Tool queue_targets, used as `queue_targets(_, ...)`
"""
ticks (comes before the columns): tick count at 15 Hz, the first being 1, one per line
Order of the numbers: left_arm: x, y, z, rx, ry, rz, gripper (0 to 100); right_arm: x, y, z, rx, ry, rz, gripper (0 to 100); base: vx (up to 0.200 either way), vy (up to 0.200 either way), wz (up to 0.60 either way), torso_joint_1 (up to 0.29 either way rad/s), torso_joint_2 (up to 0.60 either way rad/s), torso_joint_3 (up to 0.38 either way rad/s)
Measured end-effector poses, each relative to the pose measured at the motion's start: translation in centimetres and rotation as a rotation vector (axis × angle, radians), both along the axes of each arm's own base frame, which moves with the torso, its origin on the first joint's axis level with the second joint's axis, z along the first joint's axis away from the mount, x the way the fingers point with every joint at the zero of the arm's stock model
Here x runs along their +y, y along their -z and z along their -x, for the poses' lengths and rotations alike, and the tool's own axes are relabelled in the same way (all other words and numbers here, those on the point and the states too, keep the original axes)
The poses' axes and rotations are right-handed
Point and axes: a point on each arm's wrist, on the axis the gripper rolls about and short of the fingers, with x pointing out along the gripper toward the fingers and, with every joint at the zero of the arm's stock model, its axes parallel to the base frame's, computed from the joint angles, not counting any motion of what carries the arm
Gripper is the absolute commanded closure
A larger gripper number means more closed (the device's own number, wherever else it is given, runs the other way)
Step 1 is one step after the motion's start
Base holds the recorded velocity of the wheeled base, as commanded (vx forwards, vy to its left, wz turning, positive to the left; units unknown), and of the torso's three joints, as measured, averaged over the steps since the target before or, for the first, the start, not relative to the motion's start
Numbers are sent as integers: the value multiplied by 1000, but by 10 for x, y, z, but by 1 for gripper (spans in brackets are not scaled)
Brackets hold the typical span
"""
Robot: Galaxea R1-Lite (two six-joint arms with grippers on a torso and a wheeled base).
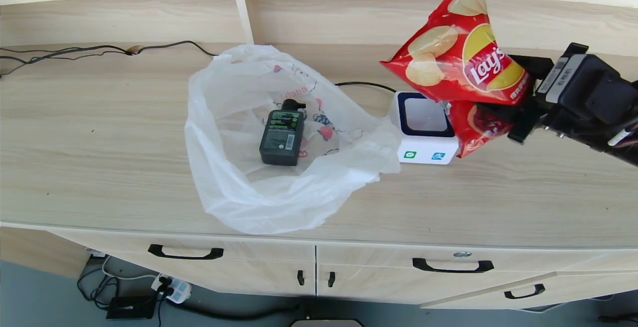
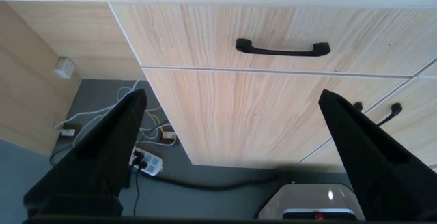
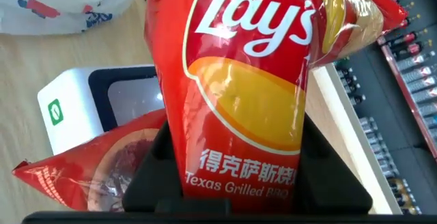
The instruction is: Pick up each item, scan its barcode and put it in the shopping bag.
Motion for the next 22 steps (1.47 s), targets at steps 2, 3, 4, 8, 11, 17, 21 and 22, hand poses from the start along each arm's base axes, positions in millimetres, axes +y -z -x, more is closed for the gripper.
queue_targets(2,0,0,0,0,-1,5,0,-11,1,-7,-13,18,11,100,0,0,0,0,0,0)
queue_targets(3,0,0,0,2,-1,5,0,-12,-1,-9,-21,22,10,100,0,0,0,0,0,0)
queue_targets(4,0,0,0,2,0,3,0,-12,2,-10,-12,24,11,100,0,0,0,0,0,0)
queue_targets(8,0,0,0,1,0,2,0,-14,3,-17,-9,51,-14,100,0,0,0,0,0,0)
queue_targets(11,0,0,0,1,-1,4,0,-14,6,-20,8,57,-20,100,0,0,0,0,0,0)
queue_targets(17,0,0,0,3,-1,6,0,16,9,1,171,169,-331,100,0,0,0,0,0,0)
queue_targets(21,0,0,0,4,-1,6,0,32,-2,32,240,146,-575,100,0,0,0,0,0,0)
queue_targets(22,0,0,0,4,-1,6,0,34,-7,40,244,120,-615,100,0,0,0,0,0,0)
